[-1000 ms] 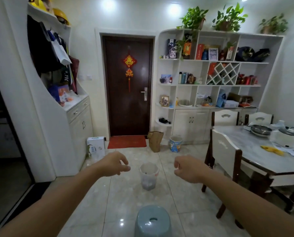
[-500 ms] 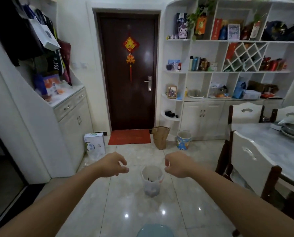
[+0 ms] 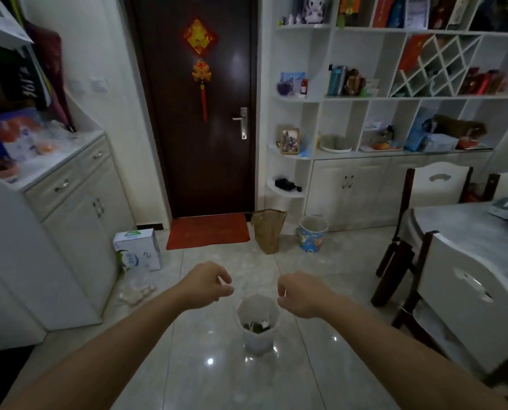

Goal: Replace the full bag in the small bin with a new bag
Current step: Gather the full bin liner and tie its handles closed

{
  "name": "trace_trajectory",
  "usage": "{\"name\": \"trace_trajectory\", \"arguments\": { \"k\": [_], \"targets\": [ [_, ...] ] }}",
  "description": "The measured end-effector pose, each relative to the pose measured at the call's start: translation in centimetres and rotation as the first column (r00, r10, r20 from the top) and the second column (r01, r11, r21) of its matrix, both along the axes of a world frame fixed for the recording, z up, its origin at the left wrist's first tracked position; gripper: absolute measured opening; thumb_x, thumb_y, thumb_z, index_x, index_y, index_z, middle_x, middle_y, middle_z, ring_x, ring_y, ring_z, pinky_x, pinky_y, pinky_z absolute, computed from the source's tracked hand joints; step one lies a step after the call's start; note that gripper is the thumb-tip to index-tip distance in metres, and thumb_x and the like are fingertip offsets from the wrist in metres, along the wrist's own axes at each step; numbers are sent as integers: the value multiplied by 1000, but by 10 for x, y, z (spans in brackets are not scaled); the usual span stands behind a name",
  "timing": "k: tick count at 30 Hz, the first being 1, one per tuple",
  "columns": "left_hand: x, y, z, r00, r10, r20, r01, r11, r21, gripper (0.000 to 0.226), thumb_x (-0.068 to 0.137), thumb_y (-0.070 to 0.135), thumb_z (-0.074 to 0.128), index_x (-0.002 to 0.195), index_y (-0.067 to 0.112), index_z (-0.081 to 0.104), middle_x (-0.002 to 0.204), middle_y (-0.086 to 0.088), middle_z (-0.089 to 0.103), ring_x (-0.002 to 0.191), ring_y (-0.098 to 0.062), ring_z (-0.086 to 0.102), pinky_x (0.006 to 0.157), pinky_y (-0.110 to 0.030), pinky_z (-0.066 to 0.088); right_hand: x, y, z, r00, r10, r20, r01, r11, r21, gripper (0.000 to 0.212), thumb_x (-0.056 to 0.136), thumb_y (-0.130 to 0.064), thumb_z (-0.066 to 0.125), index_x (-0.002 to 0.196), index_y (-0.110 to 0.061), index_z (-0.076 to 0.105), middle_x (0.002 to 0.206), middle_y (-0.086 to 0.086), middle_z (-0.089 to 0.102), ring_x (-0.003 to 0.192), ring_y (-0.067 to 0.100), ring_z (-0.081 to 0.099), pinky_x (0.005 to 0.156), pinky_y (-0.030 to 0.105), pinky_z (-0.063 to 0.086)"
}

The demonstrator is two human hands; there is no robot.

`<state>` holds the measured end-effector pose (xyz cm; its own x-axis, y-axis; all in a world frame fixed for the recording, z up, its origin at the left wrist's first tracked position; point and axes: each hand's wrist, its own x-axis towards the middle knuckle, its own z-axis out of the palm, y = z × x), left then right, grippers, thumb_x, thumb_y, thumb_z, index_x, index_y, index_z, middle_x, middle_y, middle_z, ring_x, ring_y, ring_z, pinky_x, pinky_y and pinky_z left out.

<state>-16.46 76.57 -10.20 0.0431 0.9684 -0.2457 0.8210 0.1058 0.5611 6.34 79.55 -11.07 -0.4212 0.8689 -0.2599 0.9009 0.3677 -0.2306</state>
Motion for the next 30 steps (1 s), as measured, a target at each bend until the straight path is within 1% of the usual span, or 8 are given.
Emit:
{"name": "trace_trajectory", "arguments": {
  "k": [4, 8, 13, 17, 20, 24, 27, 30],
  "targets": [
    [-40, 77, -17, 997, -61, 44, 62, 998, -12, 28, 91, 28, 65, 115, 15, 67, 95, 1, 71, 79, -8, 71, 78, -29, 59, -40, 65, -9, 997, -73, 12, 74, 996, -56, 24, 89, -28, 57, 104, -12, 66, 109, 8, 66, 98, 25, 62, 85, 37, 53],
    [-77, 143, -30, 992, -120, 48, 125, 986, -109, 27, 90, 29, 67, 113, 15, 68, 96, 0, 71, 78, -10, 71, 78, -30, 60, -72, 122, -20, 992, -123, 32, 126, 985, -121, 28, 89, -27, 57, 104, -8, 69, 110, 12, 68, 101, 28, 63, 86, 38, 54],
    [-96, 212, -41, 989, -139, 54, 145, 978, -149, 26, 89, 30, 68, 111, 15, 69, 94, -1, 73, 76, -11, 72, 78, -31, 60, -94, 184, -36, 986, -168, 4, 167, 975, -149, 36, 92, -32, 53, 124, -16, 55, 124, 9, 60, 111, 26, 56, 90, 35, 48],
    [-93, 269, -55, 987, -147, 73, 158, 968, -195, 26, 88, 29, 68, 110, 14, 69, 94, -2, 73, 77, -12, 72, 79, -31, 60, -95, 241, -56, 986, -168, -11, 163, 971, -175, 34, 93, -35, 52, 123, -19, 54, 124, 8, 61, 111, 26, 57, 85, 34, 45],
    [-84, 313, -72, 990, -106, 96, 124, 971, -203, 29, 88, 30, 69, 111, 13, 70, 95, -3, 73, 76, -11, 73, 80, -34, 60, -94, 290, -75, 986, -159, -42, 148, 968, -200, 30, 94, -39, 50, 115, -20, 59, 120, 6, 63, 106, 25, 59, 81, 33, 45],
    [-62, 368, -98, 990, -29, 140, 59, 976, -212, 30, 88, 31, 68, 112, 14, 68, 98, -3, 72, 79, -12, 72, 81, -34, 59, -85, 366, -117, 994, -86, -61, 72, 975, -212, 27, 93, -39, 51, 109, -21, 62, 113, 4, 66, 99, 22, 62, 83, 36, 52],
    [-52, 405, -131, 985, 103, 140, -69, 972, -227, 30, 89, 29, 68, 114, 12, 68, 97, -6, 73, 80, -14, 71, 80, -32, 58, -74, 420, -157, 999, -5, -45, -6, 970, -244, 25, 92, -37, 52, 108, -22, 62, 111, 4, 67, 95, 21, 62, 80, 35, 52],
    [-49, 430, -180, 970, 210, 125, -163, 937, -310, 33, 87, 29, 70, 115, 11, 68, 97, -7, 73, 84, -17, 71, 80, -32, 58, -64, 459, -197, 997, 41, -69, -59, 958, -280, 28, 93, -36, 51, 113, -21, 62, 112, 3, 67, 96, 21, 61, 79, 33, 49]
  ]
}}
